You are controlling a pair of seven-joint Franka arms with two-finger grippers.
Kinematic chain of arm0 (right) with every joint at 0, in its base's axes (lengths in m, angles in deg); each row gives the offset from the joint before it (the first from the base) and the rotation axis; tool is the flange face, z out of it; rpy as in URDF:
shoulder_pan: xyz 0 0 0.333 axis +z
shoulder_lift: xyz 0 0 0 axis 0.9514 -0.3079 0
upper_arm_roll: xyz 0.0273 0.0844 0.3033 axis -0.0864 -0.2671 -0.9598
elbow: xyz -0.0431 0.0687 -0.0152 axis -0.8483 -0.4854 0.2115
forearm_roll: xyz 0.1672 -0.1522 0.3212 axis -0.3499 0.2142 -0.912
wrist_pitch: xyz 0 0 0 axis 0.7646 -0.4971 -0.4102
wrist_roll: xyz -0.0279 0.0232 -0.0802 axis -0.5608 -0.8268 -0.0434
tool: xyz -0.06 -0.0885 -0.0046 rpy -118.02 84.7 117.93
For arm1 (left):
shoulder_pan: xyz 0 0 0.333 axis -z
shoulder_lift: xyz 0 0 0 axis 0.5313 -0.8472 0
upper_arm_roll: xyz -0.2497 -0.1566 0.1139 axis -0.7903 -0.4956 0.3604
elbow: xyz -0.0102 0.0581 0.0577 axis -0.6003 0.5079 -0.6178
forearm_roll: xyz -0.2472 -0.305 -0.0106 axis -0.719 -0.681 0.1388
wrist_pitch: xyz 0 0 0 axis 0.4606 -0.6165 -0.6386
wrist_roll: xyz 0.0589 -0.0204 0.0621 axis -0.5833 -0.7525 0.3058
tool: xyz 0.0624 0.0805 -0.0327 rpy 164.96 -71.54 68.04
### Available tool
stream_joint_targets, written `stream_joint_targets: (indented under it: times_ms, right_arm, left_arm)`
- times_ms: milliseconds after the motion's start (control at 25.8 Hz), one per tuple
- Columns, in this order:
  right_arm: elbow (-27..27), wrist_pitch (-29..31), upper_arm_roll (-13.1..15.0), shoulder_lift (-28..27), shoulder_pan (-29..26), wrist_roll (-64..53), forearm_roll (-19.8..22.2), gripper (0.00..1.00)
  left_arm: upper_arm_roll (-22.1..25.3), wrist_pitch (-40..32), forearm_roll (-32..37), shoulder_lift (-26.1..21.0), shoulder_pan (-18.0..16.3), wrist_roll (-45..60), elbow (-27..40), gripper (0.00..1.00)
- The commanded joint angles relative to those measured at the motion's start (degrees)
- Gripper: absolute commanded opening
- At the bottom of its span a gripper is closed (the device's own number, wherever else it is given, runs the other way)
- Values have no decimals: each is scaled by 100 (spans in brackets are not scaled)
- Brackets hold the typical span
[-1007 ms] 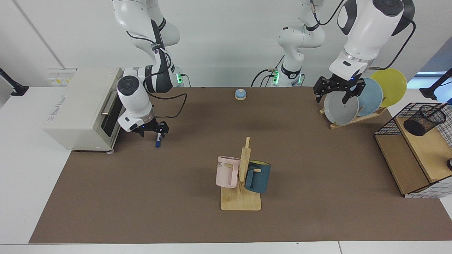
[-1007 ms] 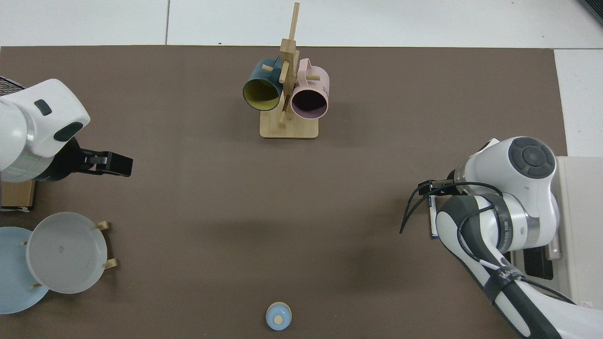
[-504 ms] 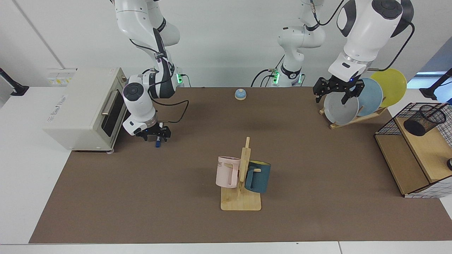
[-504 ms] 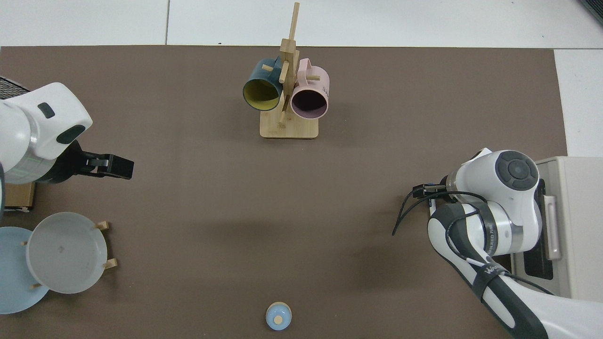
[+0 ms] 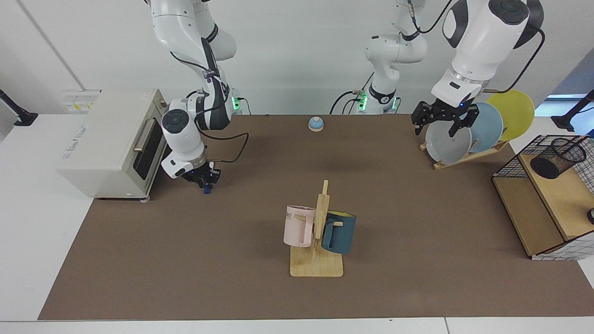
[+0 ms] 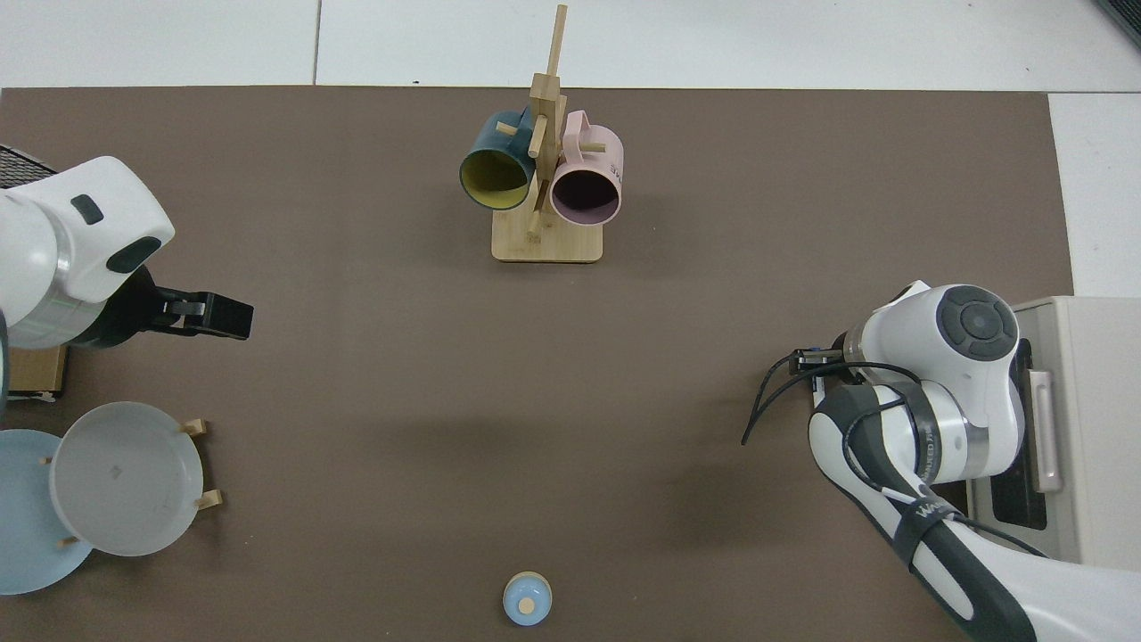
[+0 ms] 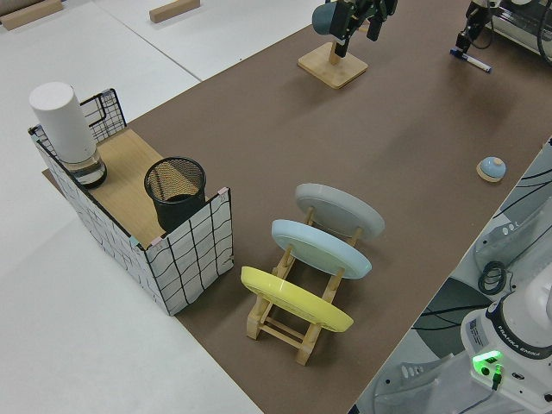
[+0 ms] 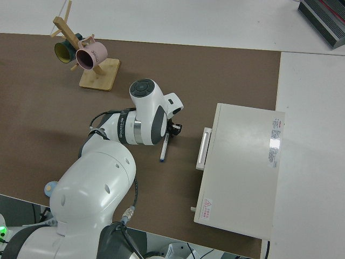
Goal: Put markers into pen holder
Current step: 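Reach the right gripper down to the white marker and grasp it, then lift the marker with the right gripper while the left gripper approaches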
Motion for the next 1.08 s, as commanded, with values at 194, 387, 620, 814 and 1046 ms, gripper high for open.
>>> stream_joint_targets:
  times_ms: [194, 387, 620, 814, 1046]
  right_arm:
    - [-945, -1046, -13, -203, -78, 466, -690, 0]
    - [-1437, -1461, -39, -168, 10, 1615, -1404, 0]
    - [-2123, -1987, -56, -177, 256, 2857, -2140, 0]
    - [-2615, -2409, -83, -177, 335, 3629, -2652, 0]
    - [-2774, -2410, -83, -142, 941, 4851, -3380, 0]
  left_arm:
    - [79, 21, -19, 245, 96, -74, 252, 100]
    - [61, -49, -45, 245, 105, -83, 252, 100]
    - [52, -67, -54, 245, 114, -697, 243, 100]
    - [52, 47, -107, 227, 114, -1785, 217, 100]
    - [26, 354, -309, 192, 122, -3463, 216, 100]
